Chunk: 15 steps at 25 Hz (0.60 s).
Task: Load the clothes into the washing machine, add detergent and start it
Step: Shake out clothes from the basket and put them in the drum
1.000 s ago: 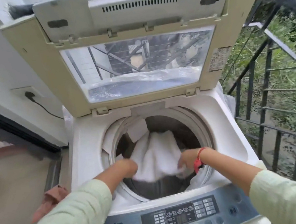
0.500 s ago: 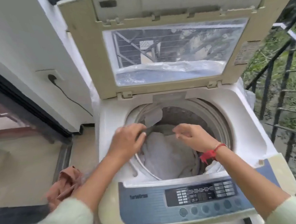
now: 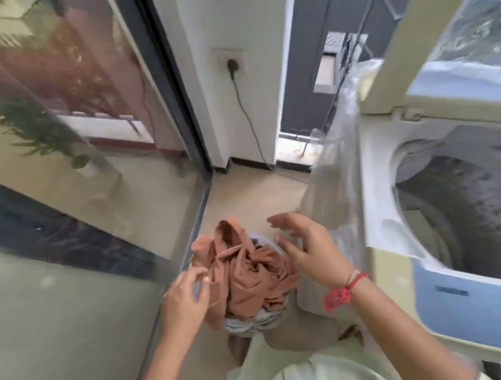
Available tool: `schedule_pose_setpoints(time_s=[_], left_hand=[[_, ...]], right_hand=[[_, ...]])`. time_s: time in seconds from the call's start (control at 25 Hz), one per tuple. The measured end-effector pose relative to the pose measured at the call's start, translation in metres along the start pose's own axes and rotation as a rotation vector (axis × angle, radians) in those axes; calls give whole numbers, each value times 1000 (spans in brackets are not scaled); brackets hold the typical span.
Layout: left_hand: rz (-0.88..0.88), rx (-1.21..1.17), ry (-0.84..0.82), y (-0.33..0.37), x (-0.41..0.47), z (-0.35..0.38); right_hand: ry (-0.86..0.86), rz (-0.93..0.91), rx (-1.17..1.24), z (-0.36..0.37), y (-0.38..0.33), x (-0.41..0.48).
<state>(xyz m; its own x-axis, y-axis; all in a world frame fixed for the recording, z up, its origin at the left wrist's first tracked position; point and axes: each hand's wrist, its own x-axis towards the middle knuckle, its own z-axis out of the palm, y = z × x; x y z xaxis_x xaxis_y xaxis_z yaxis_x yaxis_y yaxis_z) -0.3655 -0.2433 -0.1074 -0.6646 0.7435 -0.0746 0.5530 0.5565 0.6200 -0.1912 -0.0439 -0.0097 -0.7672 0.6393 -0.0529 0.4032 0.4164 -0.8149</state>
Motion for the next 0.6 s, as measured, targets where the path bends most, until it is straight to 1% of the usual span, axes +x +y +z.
schedule_pose_setpoints(time_s=[0.08, 0.12, 0.2, 0.28, 0.32, 0.4, 0.44, 0.48, 0.52, 0.56, 0.6], left_hand=[[-64, 22, -123, -54, 2, 12], [-68, 54, -179, -74, 4, 21], [-69, 123, -246, -110, 10, 45], [-94, 177, -272, -146, 23, 75], [-105, 191, -299, -160, 29, 91], [-140, 196, -425, -181, 43, 121], [-152, 213, -496, -190, 48, 137], [-147, 241, -555, -195, 52, 150], [-122, 268, -596, -197, 55, 159], [-97, 275, -607, -198, 56, 169], [-97, 247, -580, -198, 56, 174]], right_hand=[[-27, 127, -40, 54, 25, 21], [-58, 197, -90, 77, 43, 30], [-158, 324, -164, 124, 87, 46], [-304, 400, -240, 173, 133, 57], [-403, 416, -323, 194, 156, 60], [-607, 457, -536, 231, 196, 60], [-685, 486, -610, 247, 219, 56], [-723, 532, -645, 259, 237, 52], [-714, 594, -649, 266, 252, 47], [-662, 650, -649, 272, 265, 42], [-557, 696, -655, 276, 274, 37]])
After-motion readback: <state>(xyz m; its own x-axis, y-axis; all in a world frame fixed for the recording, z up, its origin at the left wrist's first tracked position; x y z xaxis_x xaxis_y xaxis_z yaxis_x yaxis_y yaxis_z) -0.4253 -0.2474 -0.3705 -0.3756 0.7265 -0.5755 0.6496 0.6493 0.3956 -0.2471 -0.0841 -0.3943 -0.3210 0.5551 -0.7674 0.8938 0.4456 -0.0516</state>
